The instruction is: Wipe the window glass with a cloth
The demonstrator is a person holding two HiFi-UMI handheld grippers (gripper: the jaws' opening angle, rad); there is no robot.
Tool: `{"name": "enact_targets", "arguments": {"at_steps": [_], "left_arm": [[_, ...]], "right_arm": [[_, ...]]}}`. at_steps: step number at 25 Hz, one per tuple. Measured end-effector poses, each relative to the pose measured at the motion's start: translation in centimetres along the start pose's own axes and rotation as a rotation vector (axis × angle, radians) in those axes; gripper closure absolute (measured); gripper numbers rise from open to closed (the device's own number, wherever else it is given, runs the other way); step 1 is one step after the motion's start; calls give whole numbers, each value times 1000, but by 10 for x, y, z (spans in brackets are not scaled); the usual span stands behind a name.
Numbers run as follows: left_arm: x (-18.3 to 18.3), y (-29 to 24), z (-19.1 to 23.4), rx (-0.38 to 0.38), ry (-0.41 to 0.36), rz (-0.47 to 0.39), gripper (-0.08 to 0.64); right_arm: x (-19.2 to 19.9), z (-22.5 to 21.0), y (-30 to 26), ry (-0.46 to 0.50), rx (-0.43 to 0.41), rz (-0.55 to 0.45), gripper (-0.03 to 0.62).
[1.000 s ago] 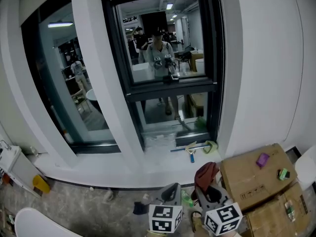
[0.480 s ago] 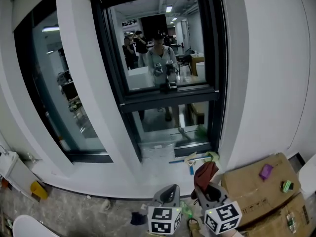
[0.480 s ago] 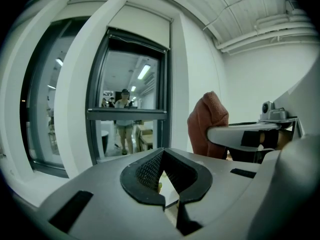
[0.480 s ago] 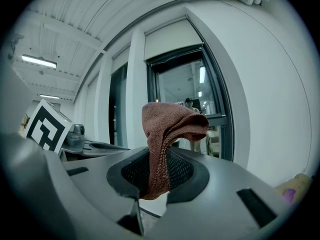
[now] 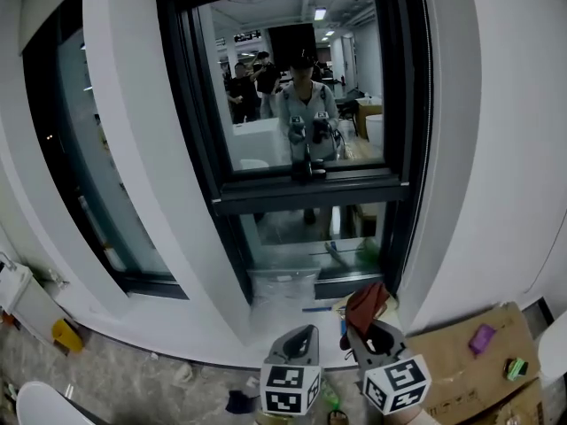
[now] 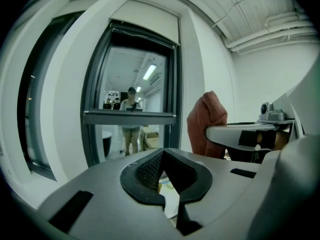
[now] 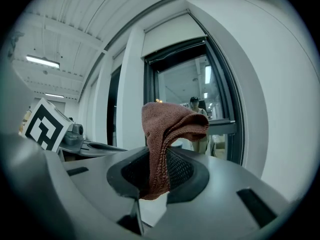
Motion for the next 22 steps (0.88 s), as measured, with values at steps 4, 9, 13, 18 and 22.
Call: {"name": "enact_targets", "arguments": {"at_steps": [4,9,13,18,22], "left_arm": [[-10,-33,10,-16,1,0,555],[-18,-69,15,-24,7,-4,555],[-23,-93,19,-39,8,-7,555],[-26,-121,27,-62,11,-12,555],[-28,-136,34,-75,16,-11,555]], "right_arm": [[-4,-23,-27,2,-16,-3,523],[-6,-52,-55,4,-33,-10,523],[-6,-71,-74,-1,-49,-9,523],[-5,-91,-96,13,-73,-7,523],[-6,-103,-114,19,-86,-7,523]]}}
Point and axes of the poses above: the fingertips, and each gripper's own axes: y backward along the fingers, z to its left, x out of its underside, the point moved 7 cm from there along y, backward along the fingers, and after that the axes turned 6 degrees about -z, right-handed, at the moved point
